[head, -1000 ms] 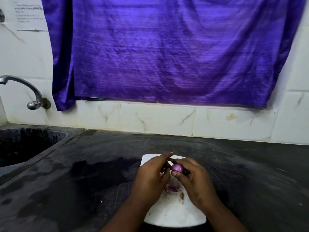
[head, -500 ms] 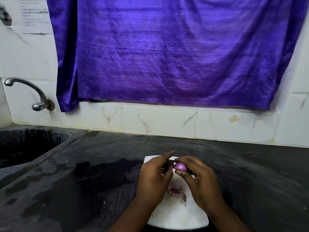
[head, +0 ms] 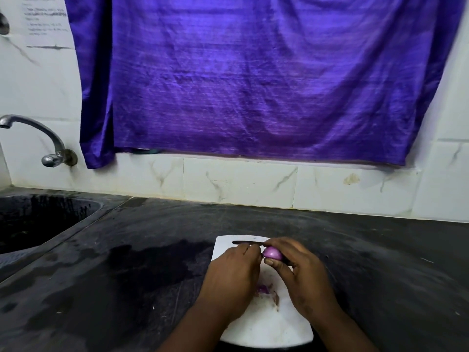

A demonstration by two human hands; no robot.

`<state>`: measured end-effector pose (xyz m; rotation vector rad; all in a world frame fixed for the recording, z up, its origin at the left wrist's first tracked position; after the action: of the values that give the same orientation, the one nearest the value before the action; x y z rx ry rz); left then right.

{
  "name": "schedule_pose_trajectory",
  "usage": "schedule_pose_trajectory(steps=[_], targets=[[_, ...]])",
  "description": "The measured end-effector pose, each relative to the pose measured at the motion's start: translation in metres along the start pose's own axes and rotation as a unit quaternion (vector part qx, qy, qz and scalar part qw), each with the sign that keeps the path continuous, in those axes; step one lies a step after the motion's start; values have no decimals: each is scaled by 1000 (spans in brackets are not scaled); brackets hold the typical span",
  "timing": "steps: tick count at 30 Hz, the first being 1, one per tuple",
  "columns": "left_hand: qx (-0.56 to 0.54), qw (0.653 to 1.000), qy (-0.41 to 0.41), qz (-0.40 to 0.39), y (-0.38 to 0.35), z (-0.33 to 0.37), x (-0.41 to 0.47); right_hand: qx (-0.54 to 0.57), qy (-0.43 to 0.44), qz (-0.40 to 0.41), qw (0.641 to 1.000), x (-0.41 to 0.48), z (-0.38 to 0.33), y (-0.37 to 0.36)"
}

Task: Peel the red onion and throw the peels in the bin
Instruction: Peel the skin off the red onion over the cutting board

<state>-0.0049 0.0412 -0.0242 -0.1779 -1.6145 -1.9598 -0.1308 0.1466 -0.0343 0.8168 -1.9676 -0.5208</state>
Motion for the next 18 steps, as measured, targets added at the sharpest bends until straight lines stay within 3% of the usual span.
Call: schedule_pose_trajectory(steps=[6, 13, 16, 18], targets=[[-206, 979, -14, -2, -4, -11, 5, -100, 23, 9, 995, 0, -8, -2], [-408, 913, 3, -14, -2, -11, 5, -193, 79, 34, 977, -2, -12, -7], [-466, 883, -22, -43, 1, 10, -3, -210, -12, 4, 978, 6, 6, -3], [-456, 884, -63, -78, 1, 35, -12, -165, -88, 25, 982, 10, 24, 13]])
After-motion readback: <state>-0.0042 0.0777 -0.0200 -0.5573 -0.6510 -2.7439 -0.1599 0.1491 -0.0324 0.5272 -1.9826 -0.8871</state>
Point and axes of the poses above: each hand's wrist, its own x-axis towards the middle knuckle, its own y-axis out of the back of the hand, z = x × y, the point moved 3 cm from there along x, towards the middle knuckle, and after that the axes turned 8 degrees about -z, right-handed, at the moved point
